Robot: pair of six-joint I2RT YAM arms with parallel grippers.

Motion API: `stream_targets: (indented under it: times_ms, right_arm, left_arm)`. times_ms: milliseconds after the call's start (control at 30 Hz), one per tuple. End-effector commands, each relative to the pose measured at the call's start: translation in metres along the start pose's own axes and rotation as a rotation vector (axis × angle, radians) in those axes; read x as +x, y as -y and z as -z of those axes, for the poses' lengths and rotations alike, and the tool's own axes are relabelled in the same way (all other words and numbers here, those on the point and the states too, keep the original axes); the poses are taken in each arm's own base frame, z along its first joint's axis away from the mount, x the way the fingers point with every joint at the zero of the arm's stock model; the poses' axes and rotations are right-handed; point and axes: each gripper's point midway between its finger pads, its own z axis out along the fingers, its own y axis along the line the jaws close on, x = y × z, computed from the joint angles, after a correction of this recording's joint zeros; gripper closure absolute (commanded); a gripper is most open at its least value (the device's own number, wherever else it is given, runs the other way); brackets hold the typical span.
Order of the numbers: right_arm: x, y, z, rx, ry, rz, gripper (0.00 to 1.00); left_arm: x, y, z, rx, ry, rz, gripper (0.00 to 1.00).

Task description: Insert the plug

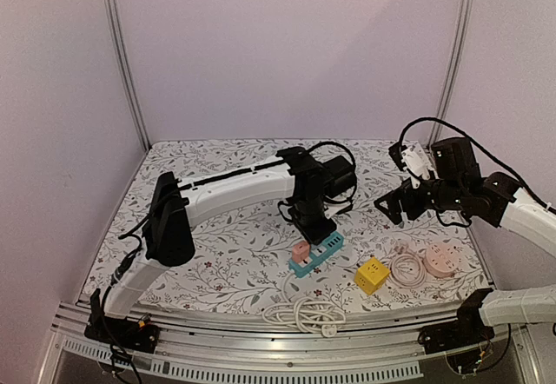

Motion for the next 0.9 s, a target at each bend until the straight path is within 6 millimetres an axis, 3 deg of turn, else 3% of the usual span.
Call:
stream_targets:
  times_ms: [0, 100, 200, 367, 533, 867]
  right_arm:
    - [-0.012, -0.008, -0.006, -0.049, 0.006, 0.055, 0.01]
    - [-0.017, -0.006, -0.009, -0.038, 0.006, 0.079, 0.01]
    - [-0.017, -0.002, -0.012, -0.015, -0.003, 0.086, 0.01]
    - [-0.023, -0.001, -0.008, -0.008, 0.017, 0.091, 0.01]
    - [-0.024, 0.002, -0.002, 0.006, 0.029, 0.067, 0.01]
    - [-0.013, 0.010, 0.004, 0.054, 0.029, 0.019, 0.01]
  left_arm:
    - [0.042, 0.010, -0.062, -0.011, -0.200, -0.061, 1.00]
    - [0.044, 0.013, -0.066, -0.001, -0.211, -0.058, 1.00]
    - [0.050, 0.015, -0.056, 0.017, -0.222, -0.057, 1.00]
    - [0.081, 0.010, -0.029, 0.004, -0.280, -0.063, 1.00]
    - [0.107, 0.005, -0.018, -0.012, -0.333, -0.064, 1.00]
    - [0.104, 0.004, -0.034, -0.019, -0.310, -0.048, 0.96]
